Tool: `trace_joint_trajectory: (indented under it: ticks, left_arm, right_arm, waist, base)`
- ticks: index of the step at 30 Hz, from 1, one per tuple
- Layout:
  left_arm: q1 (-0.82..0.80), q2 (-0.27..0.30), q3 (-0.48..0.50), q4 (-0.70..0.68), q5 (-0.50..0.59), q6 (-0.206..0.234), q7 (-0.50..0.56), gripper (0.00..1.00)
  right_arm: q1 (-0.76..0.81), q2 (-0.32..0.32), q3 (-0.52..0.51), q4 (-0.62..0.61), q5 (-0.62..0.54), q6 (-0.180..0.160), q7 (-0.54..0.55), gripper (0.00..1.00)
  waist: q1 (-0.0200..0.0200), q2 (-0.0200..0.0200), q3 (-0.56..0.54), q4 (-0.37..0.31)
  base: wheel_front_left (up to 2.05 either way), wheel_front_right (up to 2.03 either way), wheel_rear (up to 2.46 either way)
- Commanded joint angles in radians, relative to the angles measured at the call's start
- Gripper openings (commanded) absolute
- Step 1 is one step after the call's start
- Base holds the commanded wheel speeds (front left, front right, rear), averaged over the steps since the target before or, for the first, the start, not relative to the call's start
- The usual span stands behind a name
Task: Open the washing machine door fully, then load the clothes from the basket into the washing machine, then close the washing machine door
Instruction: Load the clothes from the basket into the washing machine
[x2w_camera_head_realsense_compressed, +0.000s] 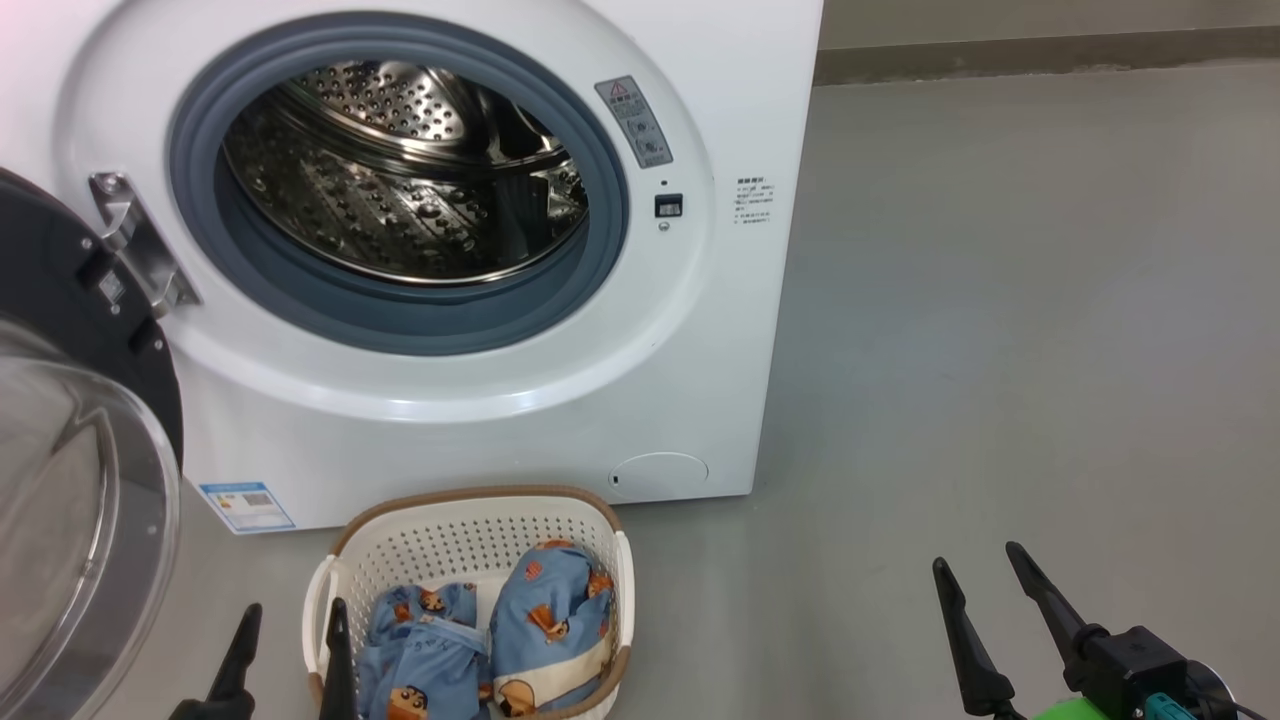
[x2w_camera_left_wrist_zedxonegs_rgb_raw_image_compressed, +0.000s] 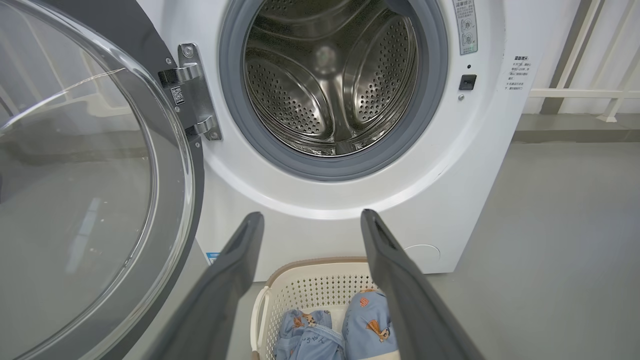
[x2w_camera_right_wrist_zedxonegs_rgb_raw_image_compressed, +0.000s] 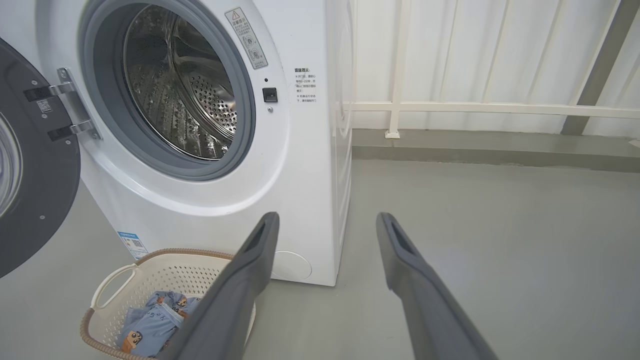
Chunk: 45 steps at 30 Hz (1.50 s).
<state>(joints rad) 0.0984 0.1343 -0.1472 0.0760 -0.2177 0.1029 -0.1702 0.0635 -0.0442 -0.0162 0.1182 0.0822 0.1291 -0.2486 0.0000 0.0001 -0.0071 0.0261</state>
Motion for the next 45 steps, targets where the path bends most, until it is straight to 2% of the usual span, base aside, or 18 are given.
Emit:
trace_joint_trajectory:
  ticks: [1, 24, 31, 35, 36, 39, 41, 42, 43, 45]
  left_arm:
    - [-0.037, 0.020, 0.034, -0.016, 0.006, 0.011, -0.014, 1.00]
    - [-0.046, 0.022, 0.011, 0.006, -0.015, 0.006, -0.023, 1.00]
    - [-0.083, 0.018, -0.025, 0.069, -0.004, -0.004, -0.002, 1.00]
    - [-0.135, -0.001, -0.059, 0.164, -0.026, -0.046, 0.016, 1.00]
    - [-0.171, -0.012, -0.077, 0.231, -0.043, -0.077, 0.034, 1.00]
    - [-0.244, -0.034, -0.099, 0.342, -0.084, -0.136, 0.055, 1.00]
    - [-0.302, -0.046, -0.116, 0.433, -0.106, -0.167, 0.075, 1.00]
    - [-0.302, -0.046, -0.116, 0.433, -0.106, -0.167, 0.075, 1.00]
    - [-0.364, -0.057, -0.134, 0.522, -0.130, -0.192, 0.090, 1.00]
    - [-0.431, -0.065, -0.156, 0.611, -0.149, -0.210, 0.101, 1.00]
  right_arm:
    - [-0.024, -0.006, 0.025, -0.020, 0.010, 0.002, -0.011, 1.00]
    - [-0.030, -0.006, 0.026, -0.015, 0.008, 0.002, -0.012, 1.00]
    - [-0.038, -0.006, 0.028, -0.029, 0.007, 0.002, -0.012, 1.00]
    - [-0.047, -0.006, 0.029, -0.041, 0.005, 0.002, -0.011, 1.00]
    - [-0.056, -0.006, 0.028, -0.048, 0.001, 0.002, -0.010, 1.00]
    - [-0.074, -0.006, 0.030, -0.060, -0.008, 0.002, -0.004, 1.00]
    - [-0.089, -0.006, 0.035, -0.070, -0.014, 0.002, 0.000, 1.00]
    - [-0.089, -0.006, 0.035, -0.070, -0.014, 0.002, 0.000, 1.00]
    - [-0.107, -0.006, 0.045, -0.081, -0.019, 0.002, 0.002, 1.00]
    - [-0.128, -0.006, 0.056, -0.093, -0.022, 0.002, 0.003, 1.00]
  waist:
    - [0.0000, -0.0001, 0.001, 0.001]
    - [0.0000, -0.0001, 0.006, 0.011]
    - [0.0000, -0.0001, 0.036, 0.016]
    - [0.0000, -0.0001, 0.069, 0.019]
    - [0.0000, -0.0001, 0.092, 0.021]
    - [0.0000, -0.0001, 0.138, 0.023]
    - [0.0000, -0.0001, 0.175, 0.022]
    - [0.0000, -0.0001, 0.175, 0.022]
    - [0.0000, -0.0001, 0.214, 0.016]
    - [0.0000, -0.0001, 0.257, 0.006]
  base:
    - [0.59, -0.59, 0.00]
    - [0.04, -0.04, 0.00]
    - [0.00, 0.00, 0.00]
    - [0.00, 0.00, 0.00]
    - [0.00, 0.00, 0.00]
    - [0.00, 0.00, 0.00]
    - [0.00, 0.00, 0.00]
    - [0.00, 0.00, 0.00]
    - [0.00, 0.00, 0.00]
    - [0.00, 0.00, 0.00]
